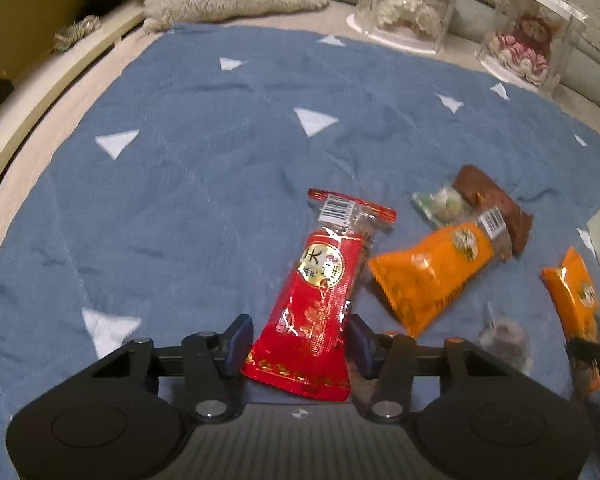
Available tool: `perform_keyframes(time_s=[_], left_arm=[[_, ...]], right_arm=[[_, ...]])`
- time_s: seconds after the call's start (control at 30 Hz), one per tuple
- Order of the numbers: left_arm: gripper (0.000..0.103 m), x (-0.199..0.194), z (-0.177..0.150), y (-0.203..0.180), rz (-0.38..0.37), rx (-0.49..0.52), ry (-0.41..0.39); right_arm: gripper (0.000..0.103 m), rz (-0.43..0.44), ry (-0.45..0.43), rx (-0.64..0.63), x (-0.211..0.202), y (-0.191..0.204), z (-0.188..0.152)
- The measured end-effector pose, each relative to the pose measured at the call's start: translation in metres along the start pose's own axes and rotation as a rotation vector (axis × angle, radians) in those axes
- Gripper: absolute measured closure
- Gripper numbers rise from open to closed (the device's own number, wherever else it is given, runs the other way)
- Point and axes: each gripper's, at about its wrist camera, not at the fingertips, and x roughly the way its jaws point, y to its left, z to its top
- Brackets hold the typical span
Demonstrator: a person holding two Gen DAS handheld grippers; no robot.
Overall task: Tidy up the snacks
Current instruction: 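Carry the red candy bar with the left tool while the right carries the orange packet into the box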
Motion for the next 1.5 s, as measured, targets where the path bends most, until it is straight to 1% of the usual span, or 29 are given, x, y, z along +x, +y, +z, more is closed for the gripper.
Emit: perform_keyframes(time_s=[0.13,0.17,0.23,0.3,0.37,0.47,0.53,0.63,0.83,1.0,1.03,1.07,1.13,1.17,1.23,1.3,1.5], left_arm=[[0.052,-0.01,-0.014,0.011,-0.045,-0.086,0.056],[0.052,-0.013,-0.018,0.011,-0.057,-0.086,0.07],[0.052,-0.018,-0.026,0.007,-0.087,-0.055,0.103],[0.051,-0.023,-0.033,0.001,-0.089,-0.019,0.112],[0.051,-0.029,-0.034,-0.002,-0.077,-0.03,0.092],[0.051,-0.032,-0.03,-0.001,-0.076,-0.076,0.054],[0.051,-0.029,-0.028,-0.002,-0.07,-0.098,0.046],[0.051,-0.019,-0.021,-0.005,-0.057,-0.11,0.052],[0.051,-0.004,-0.015,-0.009,-0.031,-0.109,0.053],[0.051,0.002,-0.014,-0.013,-0.014,-0.076,0.065],[0.053,0.001,-0.014,-0.014,-0.01,-0.066,0.064],[0.06,0.001,-0.014,-0.015,-0.001,-0.057,0.062],[0.062,-0.002,-0.013,-0.012,0.001,-0.077,0.054],[0.062,-0.004,-0.013,-0.009,0.001,-0.099,0.047],[0.063,-0.008,-0.014,-0.005,0.009,-0.114,0.04],[0.063,-0.013,-0.016,-0.001,0.022,-0.12,0.034],[0.064,-0.037,-0.024,0.007,0.023,-0.154,-0.008]], right_arm=[[0.058,-0.004,0.01,0.017,-0.005,0.002,-0.001],[0.058,0.004,0.015,0.026,-0.006,0.004,-0.001],[0.058,0.024,0.016,0.042,-0.01,0.007,-0.005],[0.058,0.05,0.032,0.053,-0.014,0.011,-0.008],[0.058,0.072,0.046,0.051,-0.019,0.015,-0.012],[0.058,0.108,0.078,0.062,-0.024,0.019,-0.016],[0.058,0.122,0.094,0.059,-0.026,0.021,-0.019],[0.056,0.119,0.096,0.044,-0.025,0.025,-0.02],[0.053,0.1,0.078,0.052,-0.018,0.024,-0.022],[0.052,0.091,0.067,0.067,-0.011,0.022,-0.021],[0.053,0.091,0.067,0.069,-0.009,0.021,-0.021],[0.053,0.088,0.067,0.072,-0.007,0.02,-0.02],[0.059,0.083,0.063,0.079,-0.008,0.018,-0.018],[0.061,0.083,0.059,0.083,-0.008,0.017,-0.016],[0.062,0.082,0.049,0.093,-0.011,0.015,-0.014],[0.063,0.079,0.038,0.097,-0.016,0.014,-0.013],[0.064,0.08,-0.012,0.124,-0.038,0.007,-0.015]])
